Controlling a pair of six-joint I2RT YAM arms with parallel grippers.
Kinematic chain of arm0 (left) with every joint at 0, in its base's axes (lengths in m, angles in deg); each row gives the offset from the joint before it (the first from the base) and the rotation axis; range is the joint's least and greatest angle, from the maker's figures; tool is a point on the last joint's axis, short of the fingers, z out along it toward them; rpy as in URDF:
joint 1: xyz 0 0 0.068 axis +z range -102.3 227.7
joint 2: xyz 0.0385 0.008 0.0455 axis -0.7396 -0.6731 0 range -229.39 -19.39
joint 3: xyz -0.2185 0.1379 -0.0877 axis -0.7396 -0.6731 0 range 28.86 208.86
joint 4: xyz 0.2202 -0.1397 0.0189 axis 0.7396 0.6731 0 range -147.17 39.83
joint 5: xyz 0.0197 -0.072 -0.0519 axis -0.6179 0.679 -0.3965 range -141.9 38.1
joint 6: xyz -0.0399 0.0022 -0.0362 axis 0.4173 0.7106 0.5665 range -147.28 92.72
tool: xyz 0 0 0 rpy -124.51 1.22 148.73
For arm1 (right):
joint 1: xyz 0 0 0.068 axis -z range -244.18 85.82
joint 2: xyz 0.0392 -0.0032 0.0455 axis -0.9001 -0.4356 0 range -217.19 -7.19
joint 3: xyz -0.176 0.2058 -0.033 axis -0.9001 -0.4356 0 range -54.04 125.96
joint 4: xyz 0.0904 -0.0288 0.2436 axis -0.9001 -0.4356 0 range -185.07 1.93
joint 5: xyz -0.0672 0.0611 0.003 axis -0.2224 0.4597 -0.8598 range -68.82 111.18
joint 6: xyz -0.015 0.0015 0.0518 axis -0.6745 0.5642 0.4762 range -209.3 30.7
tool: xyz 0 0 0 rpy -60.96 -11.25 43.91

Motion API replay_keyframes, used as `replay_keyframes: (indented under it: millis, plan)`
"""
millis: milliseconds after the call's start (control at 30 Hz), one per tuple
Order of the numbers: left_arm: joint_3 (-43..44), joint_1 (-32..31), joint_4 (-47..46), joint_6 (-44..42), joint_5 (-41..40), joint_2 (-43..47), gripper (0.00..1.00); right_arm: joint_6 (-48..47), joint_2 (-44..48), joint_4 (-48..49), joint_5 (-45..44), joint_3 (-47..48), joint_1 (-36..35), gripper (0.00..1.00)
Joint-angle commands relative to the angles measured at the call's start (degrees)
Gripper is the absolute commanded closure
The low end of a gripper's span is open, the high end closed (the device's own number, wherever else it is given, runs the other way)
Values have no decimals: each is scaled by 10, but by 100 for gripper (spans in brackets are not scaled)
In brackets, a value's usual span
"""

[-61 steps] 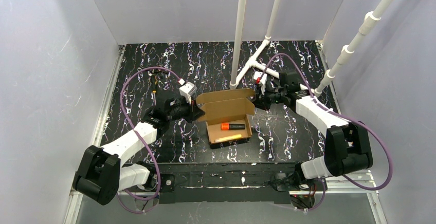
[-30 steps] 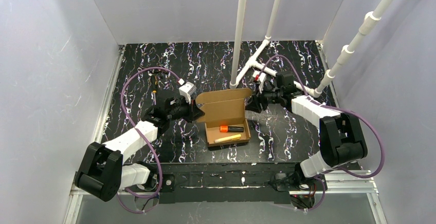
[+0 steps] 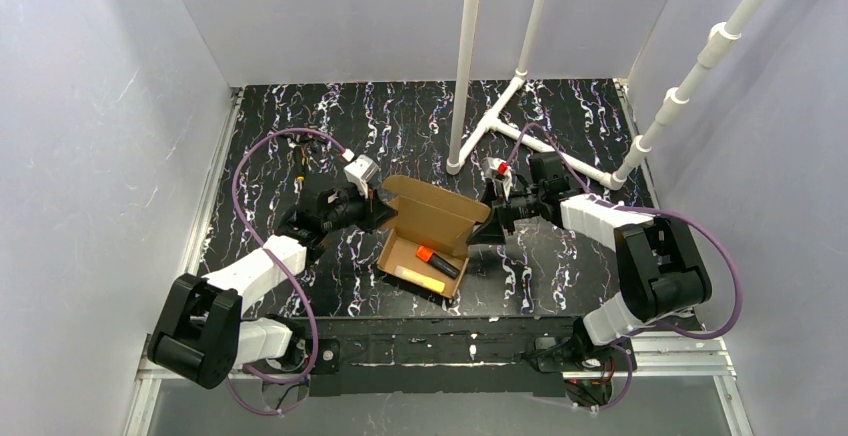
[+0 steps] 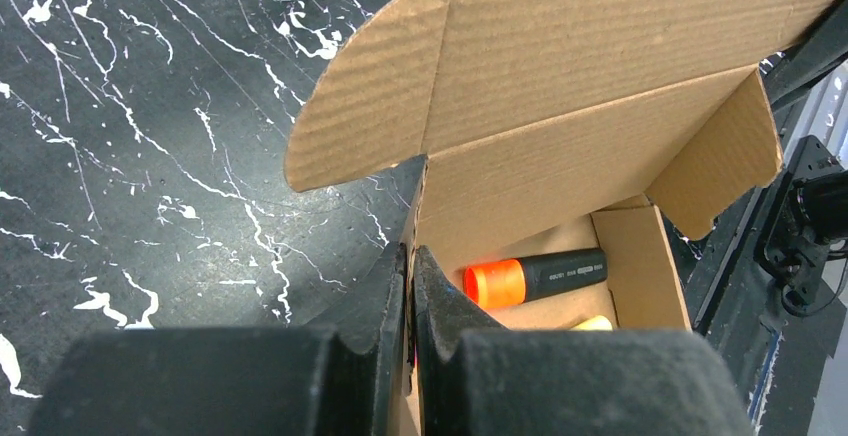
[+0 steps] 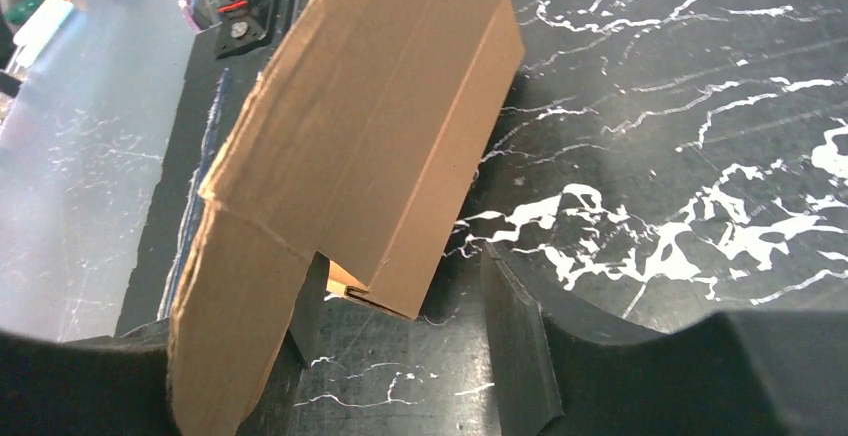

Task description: Fold the paper box

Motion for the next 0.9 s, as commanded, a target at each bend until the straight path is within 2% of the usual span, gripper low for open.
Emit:
replay_keyframes:
  millis: [0, 133, 300, 367, 533, 767, 867]
  plan:
    - [9, -19, -30, 24, 102, -1, 98, -67, 3, -24, 25, 43, -14, 34]
    - [8, -19, -31, 25, 97, 0, 99, -93, 0, -79, 29, 56, -14, 33]
    - [3, -19, -31, 26, 71, 8, 99, -210, -17, -223, 37, 97, -13, 28]
    - [1, -19, -30, 27, 60, 9, 99, -233, -21, -245, 39, 104, -13, 27]
    - [2, -19, -30, 32, 41, 7, 99, -221, -23, -236, 29, 105, -13, 28]
    - [1, -19, -30, 36, 26, 10, 99, -154, -22, -178, -14, 99, -13, 29]
    - [2, -19, -30, 39, 30, 7, 99, -136, -23, -161, -12, 97, -13, 33]
